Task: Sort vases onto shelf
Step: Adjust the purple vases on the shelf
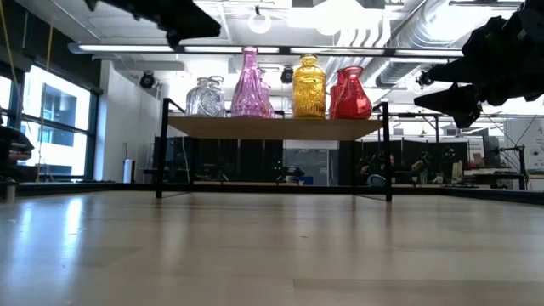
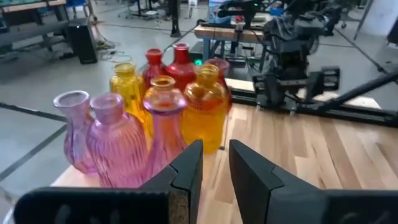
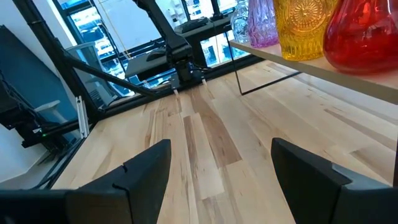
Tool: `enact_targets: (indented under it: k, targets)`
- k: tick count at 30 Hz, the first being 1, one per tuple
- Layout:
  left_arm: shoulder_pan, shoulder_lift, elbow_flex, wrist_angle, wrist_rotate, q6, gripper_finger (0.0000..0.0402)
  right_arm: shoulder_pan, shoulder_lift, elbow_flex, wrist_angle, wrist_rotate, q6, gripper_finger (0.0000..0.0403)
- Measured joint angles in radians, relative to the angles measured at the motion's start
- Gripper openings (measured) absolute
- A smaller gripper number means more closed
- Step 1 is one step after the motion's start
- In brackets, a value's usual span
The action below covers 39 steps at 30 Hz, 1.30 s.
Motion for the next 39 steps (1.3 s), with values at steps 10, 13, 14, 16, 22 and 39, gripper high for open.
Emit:
enact_targets:
  k: [10, 13, 14, 16, 22, 39]
  targets:
    - [0.061, 0.201, 0.093, 0.016, 0.038, -0.006, 0.007, 0.0, 0.0, 0.0, 0.0, 0.0, 0.0, 0.0261]
    - [0.067, 0.236, 0.108, 0.014, 0.039, -0.009, 0.007, 0.0, 0.0, 0.0, 0.0, 0.001, 0.0, 0.0261]
    - [0.067, 0.245, 0.111, 0.015, 0.039, -0.013, 0.007, 0.0, 0.0, 0.0, 0.0, 0.002, 0.0, 0.0261]
    - [0.067, 0.257, 0.114, 0.016, 0.039, -0.014, 0.007, 0.0, 0.0, 0.0, 0.0, 0.002, 0.0, 0.0261]
    - [0.067, 0.284, 0.114, 0.046, 0.039, -0.041, 0.007, 0.0, 0.0, 0.0, 0.0, 0.002, 0.0, 0.0261]
    - [0.072, 0.261, 0.114, 0.02, -0.001, -0.069, 0.007, 0.0, 0.0, 0.0, 0.0, -0.002, 0.0, 0.0261]
